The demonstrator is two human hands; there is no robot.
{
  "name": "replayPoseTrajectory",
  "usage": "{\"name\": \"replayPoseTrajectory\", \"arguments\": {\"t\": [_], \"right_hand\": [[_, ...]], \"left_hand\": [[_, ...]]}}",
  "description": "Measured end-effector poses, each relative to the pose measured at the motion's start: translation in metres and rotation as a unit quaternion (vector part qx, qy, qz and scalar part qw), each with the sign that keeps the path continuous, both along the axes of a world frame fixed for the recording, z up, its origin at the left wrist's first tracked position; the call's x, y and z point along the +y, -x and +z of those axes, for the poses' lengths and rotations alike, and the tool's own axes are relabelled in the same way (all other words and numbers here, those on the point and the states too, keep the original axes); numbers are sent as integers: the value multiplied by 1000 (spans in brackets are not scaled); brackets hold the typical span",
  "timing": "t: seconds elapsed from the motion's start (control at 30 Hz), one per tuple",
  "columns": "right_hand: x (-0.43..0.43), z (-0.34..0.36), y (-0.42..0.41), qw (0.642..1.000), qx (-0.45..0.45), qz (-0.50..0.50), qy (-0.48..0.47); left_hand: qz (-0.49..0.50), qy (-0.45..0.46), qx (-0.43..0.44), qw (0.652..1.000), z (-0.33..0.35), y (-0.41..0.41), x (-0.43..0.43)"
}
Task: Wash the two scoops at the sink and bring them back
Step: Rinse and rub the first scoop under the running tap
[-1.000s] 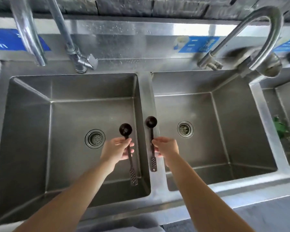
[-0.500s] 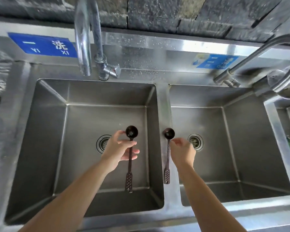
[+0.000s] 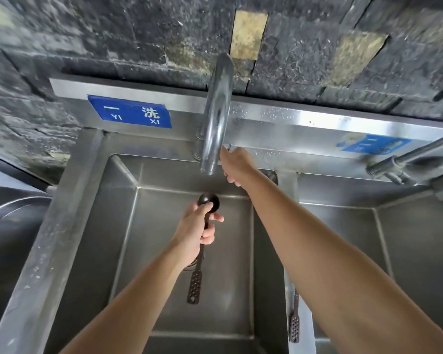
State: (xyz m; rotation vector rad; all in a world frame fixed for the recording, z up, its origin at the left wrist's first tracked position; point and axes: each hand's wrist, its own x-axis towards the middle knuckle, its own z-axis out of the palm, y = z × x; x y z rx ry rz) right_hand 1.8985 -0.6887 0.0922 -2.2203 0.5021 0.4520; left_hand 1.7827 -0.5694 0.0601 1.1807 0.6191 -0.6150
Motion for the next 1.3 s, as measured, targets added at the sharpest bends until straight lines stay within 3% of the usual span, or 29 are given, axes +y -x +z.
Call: {"name": "replayPoseTrajectory", "arguments": {"t": [0.17, 0.37, 0.67, 1.0, 1.13, 1.3], "right_hand": [[2, -12, -16, 999, 8, 22, 46], [-3, -22, -19, 999, -24, -22, -15], [-6, -22, -16, 999, 5, -31, -26], [-1, -22, -8, 978, 16, -122, -167], [10, -15, 38, 971, 27, -129, -198], [27, -16, 166, 897, 148, -137, -394]], "left_hand": [[20, 14, 13, 1000, -4, -13, 0], [34, 17, 7, 999, -2, -12, 3], [60, 13, 5, 998, 0, 16, 12], [67, 38, 2, 997, 12, 37, 8], [76, 31, -6, 997, 21, 36, 8], [80, 21, -30, 996, 28, 31, 8]]}}
